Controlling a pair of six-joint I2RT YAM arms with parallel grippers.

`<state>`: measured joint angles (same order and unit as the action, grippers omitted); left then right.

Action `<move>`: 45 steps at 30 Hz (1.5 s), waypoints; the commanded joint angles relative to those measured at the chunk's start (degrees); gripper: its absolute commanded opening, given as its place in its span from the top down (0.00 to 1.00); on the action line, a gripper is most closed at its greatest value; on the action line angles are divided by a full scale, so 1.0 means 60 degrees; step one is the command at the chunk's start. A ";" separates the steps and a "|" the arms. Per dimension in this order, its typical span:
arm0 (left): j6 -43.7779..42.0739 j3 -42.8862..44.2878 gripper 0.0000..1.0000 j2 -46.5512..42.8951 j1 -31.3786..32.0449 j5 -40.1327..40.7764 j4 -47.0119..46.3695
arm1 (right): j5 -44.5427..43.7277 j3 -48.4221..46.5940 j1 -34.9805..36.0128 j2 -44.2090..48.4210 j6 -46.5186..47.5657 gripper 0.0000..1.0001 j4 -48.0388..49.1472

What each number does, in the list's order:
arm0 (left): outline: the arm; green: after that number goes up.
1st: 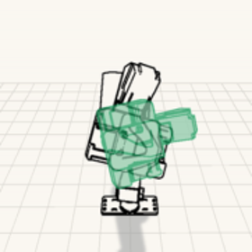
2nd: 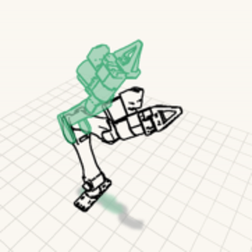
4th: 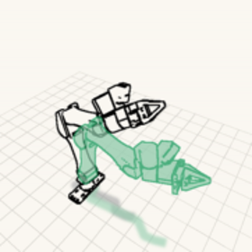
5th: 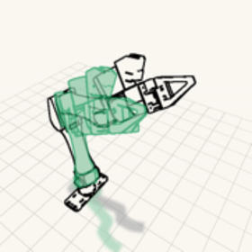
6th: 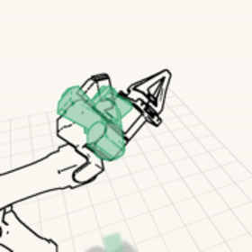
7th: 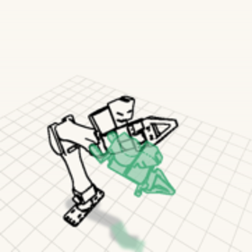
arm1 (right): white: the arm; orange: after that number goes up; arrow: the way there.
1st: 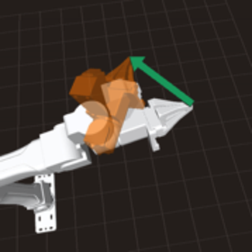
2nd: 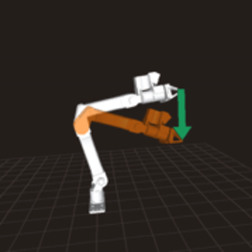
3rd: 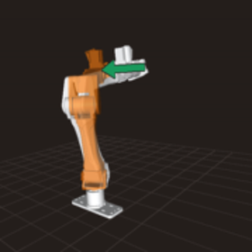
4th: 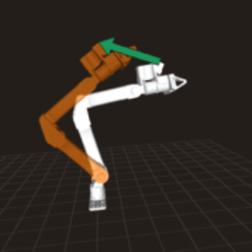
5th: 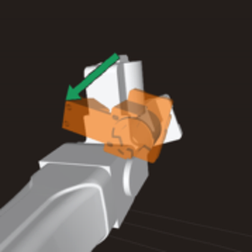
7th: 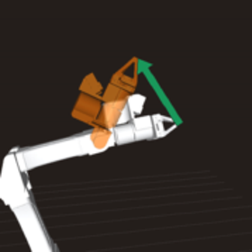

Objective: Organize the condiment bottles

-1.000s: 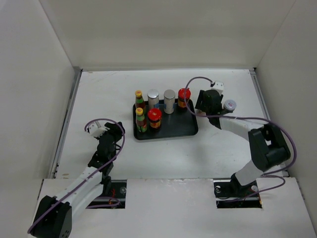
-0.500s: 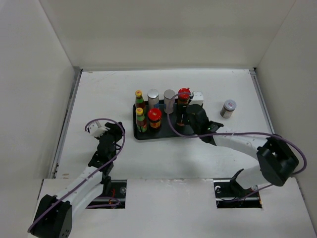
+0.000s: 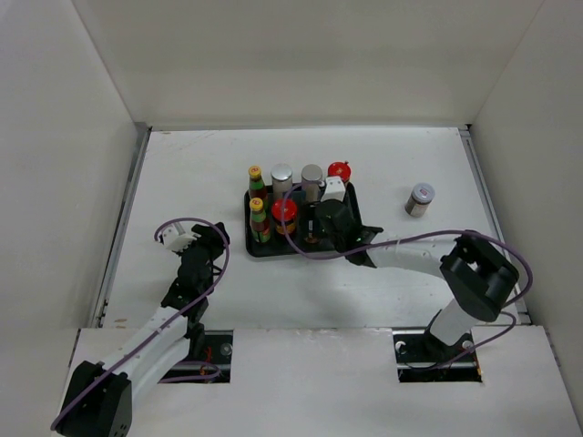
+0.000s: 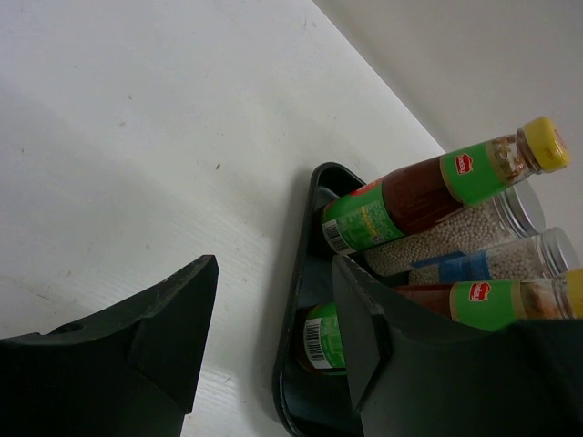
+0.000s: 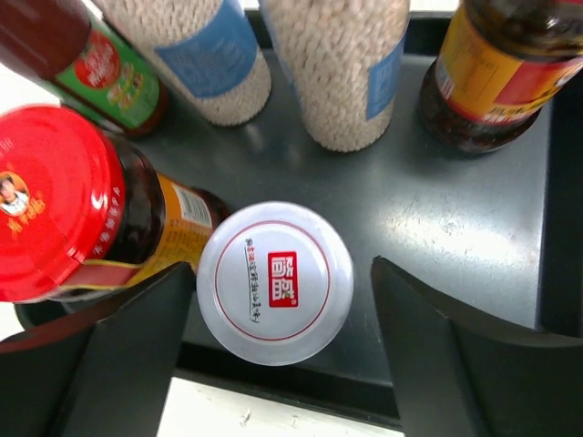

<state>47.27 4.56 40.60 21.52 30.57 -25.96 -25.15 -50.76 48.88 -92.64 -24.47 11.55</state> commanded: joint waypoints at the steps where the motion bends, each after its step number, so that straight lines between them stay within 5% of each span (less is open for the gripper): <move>1: -0.0070 -0.0012 0.49 0.0044 0.0024 -0.0011 -0.0479 | -0.0248 -0.0270 0.0048 0.0629 -0.0243 0.12 0.0624; 8: -0.0084 0.0031 0.49 0.0133 0.0039 -0.0040 -0.0494 | -0.0028 0.0227 -0.0550 0.2268 -0.0287 0.03 -0.0006; 11: -0.0070 -0.0027 0.49 -0.0130 0.0053 0.0002 -0.0420 | -0.0305 0.0608 -0.1749 0.3045 -0.0331 0.29 -0.0108; 13: -0.0070 -0.0042 0.49 -0.0175 0.0054 0.0076 -0.0435 | -0.1020 0.0828 -0.2657 0.3412 -0.0594 0.59 -0.0313; 15: -0.0085 -0.0027 0.49 -0.0116 0.0053 -0.0011 -0.0420 | -0.1986 0.0916 -0.3507 0.3487 -0.0595 0.66 -0.0577; 18: -0.0055 -0.0027 0.48 -0.0131 0.0097 0.0017 -0.0406 | -0.2765 0.0887 -0.4709 0.3137 -0.0303 0.54 -0.0856; 19: -0.0041 -0.0027 0.48 -0.0058 0.0097 0.0018 -0.0478 | -0.2839 0.0887 -0.5162 0.2889 -0.0157 0.36 -0.0914; 21: -0.0041 0.0017 0.48 0.0117 0.0112 -0.0040 -0.0508 | -0.2738 0.0815 -0.5749 0.2479 -0.0009 0.22 -0.0944; 27: -0.0026 0.0046 0.48 0.0293 0.0185 -0.0026 -0.0581 | -0.1685 0.0492 -0.6733 0.1569 0.0064 0.09 -0.0900; 39: -0.0084 0.0046 0.48 0.0264 0.0171 0.0032 -0.0596 | -0.0307 0.0199 -0.7569 0.0660 -0.0067 0.15 -0.0168; 45: -0.0070 0.0031 0.48 0.0235 0.0200 0.0032 -0.0596 | -0.0232 0.0388 -0.7525 0.0703 -0.0184 0.42 0.0271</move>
<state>47.27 4.56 42.48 22.28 30.55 -26.79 -27.55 -47.64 3.81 -89.30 -24.86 8.73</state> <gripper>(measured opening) 0.519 0.708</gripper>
